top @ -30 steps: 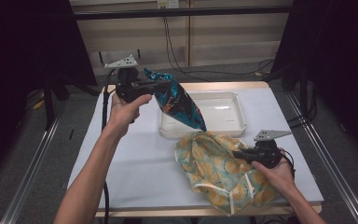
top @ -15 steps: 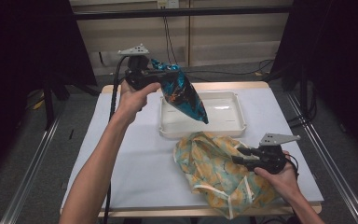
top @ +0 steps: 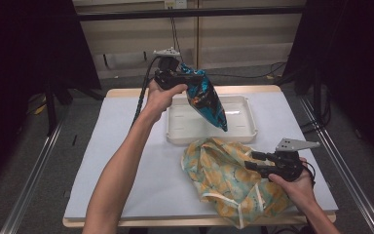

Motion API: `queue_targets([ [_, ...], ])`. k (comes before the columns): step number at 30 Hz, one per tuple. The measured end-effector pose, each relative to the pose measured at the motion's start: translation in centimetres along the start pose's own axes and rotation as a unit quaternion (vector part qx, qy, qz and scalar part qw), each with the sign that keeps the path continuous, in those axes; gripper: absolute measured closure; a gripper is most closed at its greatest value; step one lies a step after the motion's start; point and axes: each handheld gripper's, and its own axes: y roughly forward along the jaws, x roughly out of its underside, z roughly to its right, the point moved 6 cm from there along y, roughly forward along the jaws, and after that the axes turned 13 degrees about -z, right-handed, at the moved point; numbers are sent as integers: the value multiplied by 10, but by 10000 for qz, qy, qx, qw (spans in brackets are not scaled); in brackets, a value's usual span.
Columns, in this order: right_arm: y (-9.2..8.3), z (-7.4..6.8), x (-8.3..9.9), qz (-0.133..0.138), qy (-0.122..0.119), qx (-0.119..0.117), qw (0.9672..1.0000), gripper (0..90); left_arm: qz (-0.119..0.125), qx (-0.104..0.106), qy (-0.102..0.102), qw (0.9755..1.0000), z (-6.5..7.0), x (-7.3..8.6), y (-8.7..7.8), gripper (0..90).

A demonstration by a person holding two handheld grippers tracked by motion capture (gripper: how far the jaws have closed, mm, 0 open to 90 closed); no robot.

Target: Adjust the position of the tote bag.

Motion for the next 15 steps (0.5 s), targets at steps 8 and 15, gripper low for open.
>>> queue_targets([
  [8, 1, -1, 0, 11, -29, -27, 10000, 492, -259, 109, -92, 9996, -8, 9, 20, 893],
  [15, -1, -1, 0, 48, -8, 9, 10000, 481, -734, -54, -50, 9973, -15, 21, 25, 884],
])
